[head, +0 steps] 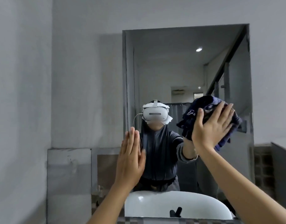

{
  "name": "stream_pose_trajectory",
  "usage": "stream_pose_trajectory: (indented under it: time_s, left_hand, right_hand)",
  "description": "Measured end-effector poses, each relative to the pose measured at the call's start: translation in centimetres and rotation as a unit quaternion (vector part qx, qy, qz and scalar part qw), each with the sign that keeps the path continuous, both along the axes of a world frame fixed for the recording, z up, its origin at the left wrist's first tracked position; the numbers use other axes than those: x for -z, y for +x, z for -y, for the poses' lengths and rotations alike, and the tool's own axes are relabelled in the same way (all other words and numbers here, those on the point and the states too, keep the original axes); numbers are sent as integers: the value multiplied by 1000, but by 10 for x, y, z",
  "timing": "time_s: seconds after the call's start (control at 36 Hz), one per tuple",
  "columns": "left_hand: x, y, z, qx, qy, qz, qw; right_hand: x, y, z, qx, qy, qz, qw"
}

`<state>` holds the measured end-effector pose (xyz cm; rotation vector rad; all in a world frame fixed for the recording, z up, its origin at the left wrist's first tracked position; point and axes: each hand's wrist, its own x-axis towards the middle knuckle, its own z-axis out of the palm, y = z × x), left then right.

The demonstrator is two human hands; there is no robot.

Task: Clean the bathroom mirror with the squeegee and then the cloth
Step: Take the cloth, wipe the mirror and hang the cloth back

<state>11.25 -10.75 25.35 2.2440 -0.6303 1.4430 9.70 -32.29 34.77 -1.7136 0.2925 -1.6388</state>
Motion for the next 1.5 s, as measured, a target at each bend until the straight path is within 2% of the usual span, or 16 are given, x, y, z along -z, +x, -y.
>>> stream_pose_trajectory:
  time_s: [0.11,0.22,0.31,0.42,0.47,0.53,0.61,0.67,0.78,0.89,1.03,1.14,1.25,1.33,1.42,1.5]
  left_hand:
    - [23,-3,-6,17,11,-11,1000]
    - [37,-4,-10,30,-5,-16,999]
    - [40,-7,-9,35,-13,-20,999]
    - [39,-7,-9,34,-19,-21,999]
    - [39,-6,-10,31,-11,-19,999]
    - [40,-5,-11,33,-8,-17,999]
    - [41,-5,-10,38,-14,-21,999]
    - [41,-6,-9,43,-14,-16,999]
    - [41,-7,-8,32,-15,-12,999]
    - [37,-7,-12,18,2,-5,1000]
    - [19,-5,-30,23,40,13,999]
    - [-16,5,-42,-5,79,46,996]
    - [-56,9,-50,-28,99,77,992]
    - [-78,11,-54,-39,110,100,988]
    - [-92,11,-58,-31,112,107,987]
    - [-100,14,-62,-11,131,109,985]
  right_hand:
    - [-15,8,-55,-6,-84,1,996]
    - [-29,11,-96,-18,-266,-15,964]
    - [-26,12,-110,-26,-456,-8,889]
    - [-15,15,-91,18,-680,-13,732]
    - [-14,11,-64,42,-723,-38,688]
    - [-14,6,-32,59,-734,-63,674]
    - [-10,-2,20,81,-703,-83,702]
    - [-6,-8,49,92,-645,-87,754]
    - [14,-16,84,74,-456,-82,883]
    - [45,-12,75,48,-255,-58,964]
    - [66,-1,29,27,-25,-15,999]
    - [73,5,-7,20,61,-3,998]
    - [77,11,-44,12,59,3,998]
    - [78,14,-75,4,2,3,1000]
    - [83,15,-102,-5,-148,-11,989]
    - [94,16,-121,-26,-339,-31,940]
